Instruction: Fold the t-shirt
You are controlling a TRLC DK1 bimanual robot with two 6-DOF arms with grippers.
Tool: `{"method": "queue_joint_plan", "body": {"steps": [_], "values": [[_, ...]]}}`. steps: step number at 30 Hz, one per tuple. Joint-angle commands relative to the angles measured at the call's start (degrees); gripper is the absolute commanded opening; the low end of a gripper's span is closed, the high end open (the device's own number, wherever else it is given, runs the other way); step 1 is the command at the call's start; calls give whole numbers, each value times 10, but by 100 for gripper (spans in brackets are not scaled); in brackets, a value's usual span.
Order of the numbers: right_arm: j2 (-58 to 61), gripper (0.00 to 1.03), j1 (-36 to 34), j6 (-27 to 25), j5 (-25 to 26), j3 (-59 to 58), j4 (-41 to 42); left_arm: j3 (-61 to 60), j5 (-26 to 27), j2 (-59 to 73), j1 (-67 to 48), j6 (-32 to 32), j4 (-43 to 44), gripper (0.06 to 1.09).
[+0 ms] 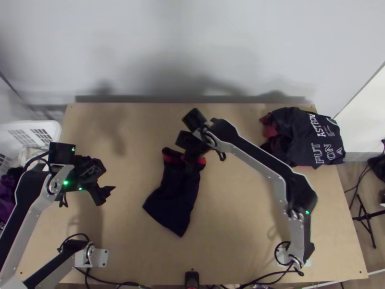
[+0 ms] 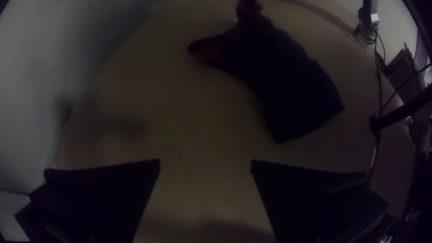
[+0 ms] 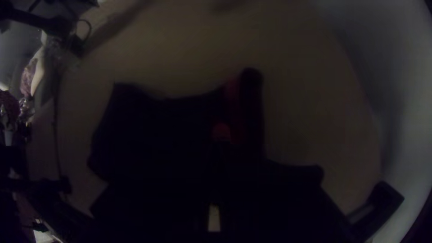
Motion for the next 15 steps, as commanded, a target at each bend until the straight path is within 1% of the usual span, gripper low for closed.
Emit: {"method": "queue_joint_plan", "body": {"steps": [1, 8, 15], "values": [[74, 3, 19, -27, -9, 113, -14, 2, 1, 3, 5, 3, 1, 104], [160, 3, 25, -32, -9, 217, -39, 4, 1, 3, 13, 4, 1, 104], [206, 3, 23, -66, -8, 229, -37, 2, 2, -2, 12, 0, 0, 104]]}}
